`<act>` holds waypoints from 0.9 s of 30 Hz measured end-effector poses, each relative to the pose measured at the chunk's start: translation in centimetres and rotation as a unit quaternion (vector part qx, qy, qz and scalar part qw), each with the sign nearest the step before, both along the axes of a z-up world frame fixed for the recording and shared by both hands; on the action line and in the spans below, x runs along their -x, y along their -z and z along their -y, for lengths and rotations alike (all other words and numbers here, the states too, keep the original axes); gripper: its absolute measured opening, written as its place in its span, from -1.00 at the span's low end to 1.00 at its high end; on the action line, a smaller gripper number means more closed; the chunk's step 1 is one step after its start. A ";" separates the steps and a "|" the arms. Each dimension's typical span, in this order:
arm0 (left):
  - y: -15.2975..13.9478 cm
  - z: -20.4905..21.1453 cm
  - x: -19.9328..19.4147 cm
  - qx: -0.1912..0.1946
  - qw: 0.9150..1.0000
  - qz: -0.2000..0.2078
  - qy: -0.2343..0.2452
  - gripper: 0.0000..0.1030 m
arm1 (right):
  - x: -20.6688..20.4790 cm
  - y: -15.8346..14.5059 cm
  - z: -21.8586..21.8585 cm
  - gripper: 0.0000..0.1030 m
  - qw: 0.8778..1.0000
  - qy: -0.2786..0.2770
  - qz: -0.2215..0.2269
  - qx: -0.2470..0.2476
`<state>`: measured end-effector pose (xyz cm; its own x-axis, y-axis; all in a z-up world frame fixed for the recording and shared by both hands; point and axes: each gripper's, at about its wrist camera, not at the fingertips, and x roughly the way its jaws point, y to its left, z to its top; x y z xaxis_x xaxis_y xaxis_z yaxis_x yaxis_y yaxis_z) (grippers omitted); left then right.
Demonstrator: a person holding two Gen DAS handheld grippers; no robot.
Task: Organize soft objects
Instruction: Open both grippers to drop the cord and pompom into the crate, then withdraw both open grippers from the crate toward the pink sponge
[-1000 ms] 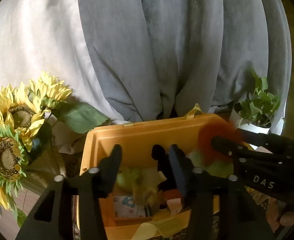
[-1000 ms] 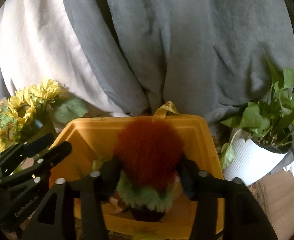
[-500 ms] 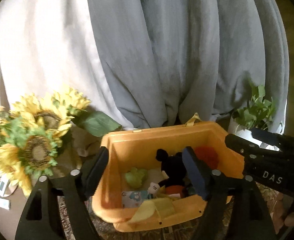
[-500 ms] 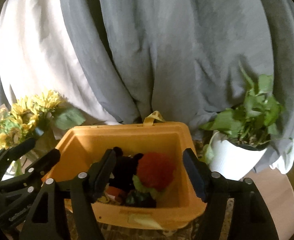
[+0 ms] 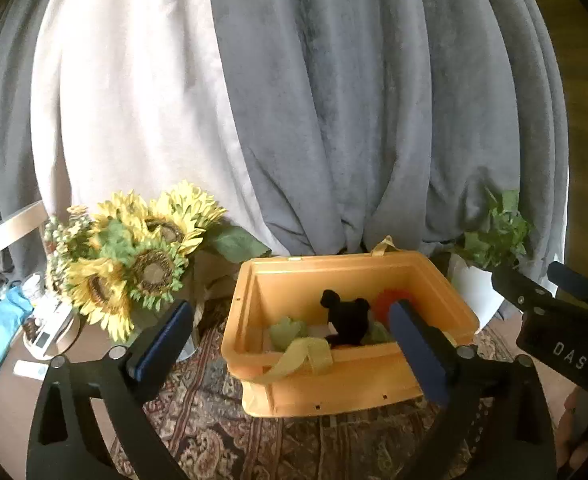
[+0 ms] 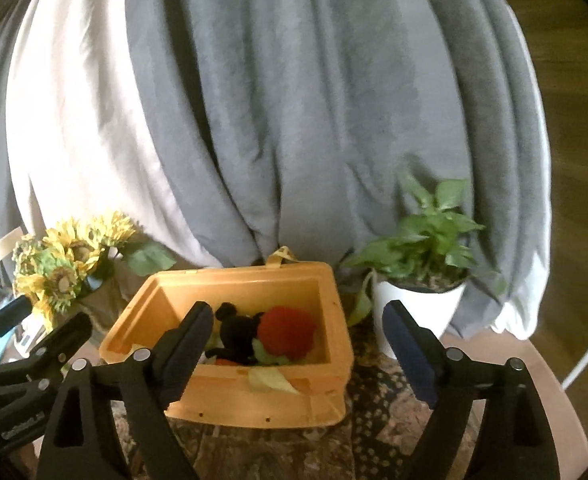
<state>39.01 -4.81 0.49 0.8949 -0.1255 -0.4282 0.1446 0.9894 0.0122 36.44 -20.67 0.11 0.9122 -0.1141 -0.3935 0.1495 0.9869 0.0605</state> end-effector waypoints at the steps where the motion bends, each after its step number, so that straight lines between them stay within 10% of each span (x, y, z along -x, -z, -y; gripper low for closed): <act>1: 0.0 0.1 0.3 0.000 1.000 0.000 -0.001 0.98 | 0.5 0.0 0.2 0.72 1.000 0.005 0.001 -0.002; 27: 6.7 7.9 10.7 -0.034 0.995 -0.091 0.007 1.00 | 10.8 7.2 7.9 0.72 0.997 0.015 -0.072 -0.029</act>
